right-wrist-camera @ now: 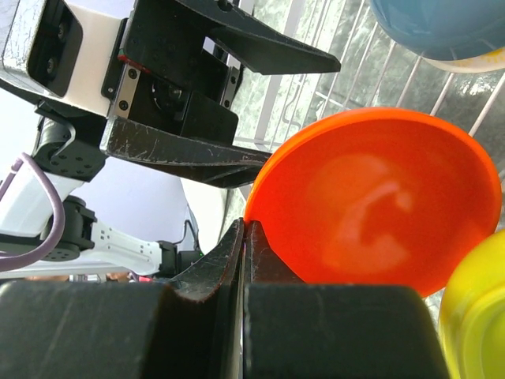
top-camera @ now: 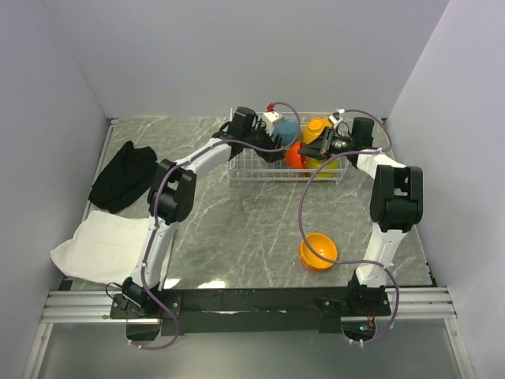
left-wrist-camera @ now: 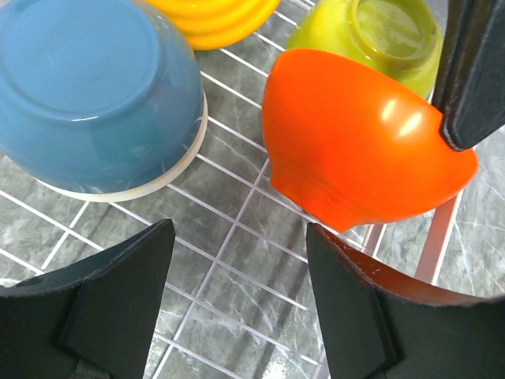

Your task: Load the bowls into the dish rack

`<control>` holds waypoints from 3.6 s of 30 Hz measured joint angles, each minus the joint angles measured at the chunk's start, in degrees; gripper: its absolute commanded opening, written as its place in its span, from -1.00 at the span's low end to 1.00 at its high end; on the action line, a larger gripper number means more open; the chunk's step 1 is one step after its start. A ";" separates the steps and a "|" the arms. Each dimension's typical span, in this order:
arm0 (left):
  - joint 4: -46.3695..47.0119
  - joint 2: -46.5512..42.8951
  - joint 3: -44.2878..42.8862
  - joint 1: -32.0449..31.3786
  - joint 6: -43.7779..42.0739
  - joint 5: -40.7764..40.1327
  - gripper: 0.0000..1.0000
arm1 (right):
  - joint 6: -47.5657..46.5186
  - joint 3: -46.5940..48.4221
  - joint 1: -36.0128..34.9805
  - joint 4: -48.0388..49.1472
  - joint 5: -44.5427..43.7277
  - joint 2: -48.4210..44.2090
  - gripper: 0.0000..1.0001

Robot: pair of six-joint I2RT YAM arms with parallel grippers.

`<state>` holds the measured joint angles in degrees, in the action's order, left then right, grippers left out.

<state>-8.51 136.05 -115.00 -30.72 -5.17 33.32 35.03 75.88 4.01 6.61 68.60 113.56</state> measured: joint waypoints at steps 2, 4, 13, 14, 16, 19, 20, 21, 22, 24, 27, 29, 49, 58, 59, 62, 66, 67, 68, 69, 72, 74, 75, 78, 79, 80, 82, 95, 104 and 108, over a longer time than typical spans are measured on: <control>0.02 0.00 0.00 0.00 -0.02 -0.24 0.49 | 0.00 0.00 0.07 -0.11 0.00 -0.07 -1.00; 0.04 0.11 -0.02 0.00 0.00 -0.24 0.50 | 0.04 0.00 0.11 -0.09 -0.02 -0.09 -1.00; 0.48 2.45 -1.18 -0.46 0.39 0.42 0.51 | -0.68 0.00 0.13 -0.96 -0.15 -0.28 -0.79; 0.52 2.51 -1.25 -0.52 0.52 0.52 0.50 | -0.81 0.00 0.13 -1.09 -0.20 -0.31 -0.77; 0.57 2.56 -1.40 -0.59 0.81 0.57 0.51 | -1.81 0.35 0.17 -2.60 -0.42 -0.50 -0.75; 0.92 2.56 -1.92 -0.59 1.77 1.14 0.51 | -5.70 1.99 0.33 -8.13 -1.95 -1.09 -0.56; 0.98 2.56 -2.21 -0.59 1.90 1.33 0.51 | -6.78 2.38 0.44 -9.60 -2.43 -1.29 -0.55; 1.14 2.56 -2.47 -0.59 2.14 1.46 0.51 | -8.13 2.95 0.63 -11.54 -3.17 -1.51 -0.54; 1.57 2.56 -2.73 -0.59 2.51 1.62 0.51 | -9.33 3.41 0.90 -13.05 -3.87 -1.73 -0.52; 2.10 2.56 -3.23 -0.59 3.08 1.95 0.51 | -11.04 4.02 1.51 -15.56 -4.83 -2.03 -0.51; 3.19 2.58 -4.07 -0.61 3.52 2.78 0.51 | -12.87 4.61 2.40 -18.29 -5.90 -2.71 -0.46; 4.00 2.58 -4.48 -0.66 3.80 3.06 0.51 | -14.08 4.81 2.73 -19.93 -6.73 -3.19 -0.41; 9.51 5.42 -7.28 -1.99 7.43 3.76 0.57 | -29.64 12.94 12.20 -40.74 -12.66 -7.02 -0.32; 11.19 6.51 -9.22 -3.65 8.74 3.37 0.70 | -32.20 12.94 11.74 -41.51 -13.27 -9.09 -0.33; 11.32 6.73 -9.51 -3.89 8.96 3.34 0.71 | -32.35 12.94 11.74 -41.51 -13.49 -9.20 -0.33; 12.57 7.43 -10.38 -4.79 9.35 2.84 0.74 | -32.83 12.94 11.72 -41.53 -14.01 -9.35 -0.33; 13.49 7.67 -10.64 -5.62 9.38 2.62 0.75 | -33.29 12.94 11.50 -41.53 -14.53 -9.35 -0.33; 13.79 7.72 -10.78 -5.77 9.38 2.54 0.76 | -33.35 12.94 11.41 -41.55 -14.64 -9.35 -0.33; 13.90 7.74 -10.88 -5.88 9.35 2.43 0.76 | -33.42 12.94 11.32 -41.53 -14.82 -9.35 -0.33; 13.92 7.82 -11.06 -5.92 9.38 2.38 0.77 | -33.44 12.94 11.19 -41.55 -15.04 -9.35 -0.33; 14.36 8.15 -11.87 -5.90 9.42 2.10 0.78 | -34.84 12.94 10.40 -41.64 -15.63 -9.42 -0.35; 14.25 8.24 -12.66 -5.86 9.49 1.40 0.78 | -36.11 12.94 9.53 -41.90 -16.11 -9.60 -0.40; 14.23 8.26 -13.40 -5.77 9.53 0.79 0.79 | -36.74 12.96 8.92 -42.03 -16.41 -9.64 -0.41; 14.43 8.22 -15.63 -5.22 9.53 -1.36 0.75 | -38.86 13.55 6.78 -43.04 -17.42 -9.64 -0.49; 14.58 8.00 -16.04 -5.01 9.53 -2.21 0.73 | -39.85 14.25 5.62 -43.82 -18.25 -9.64 -0.52; 14.36 7.58 -16.11 -4.66 9.49 -3.41 0.70 | -40.65 14.86 4.66 -44.04 -18.67 -9.64 -0.55; 13.31 6.36 -15.50 -3.76 9.01 -5.57 0.67 | -42.01 16.63 1.95 -44.57 -19.89 -9.64 -0.57; 11.74 -11.26 12.55 5.62 9.07 -18.34 0.69 | -46.01 26.25 -12.09 -45.18 -35.56 -4.66 -0.92; 11.26 -13.86 14.19 6.16 8.85 -20.74 0.72 | -51.01 28.63 -15.19 -48.70 -45.88 -1.57 -1.00; 11.23 -14.10 14.19 6.67 8.87 -21.20 0.72 | -53.29 28.63 -16.13 -49.81 -49.22 -1.57 -1.00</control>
<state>2.72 121.95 -100.82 -24.05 3.70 12.12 -18.26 104.51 -12.12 -43.20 19.38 111.98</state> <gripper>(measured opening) 0.859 0.008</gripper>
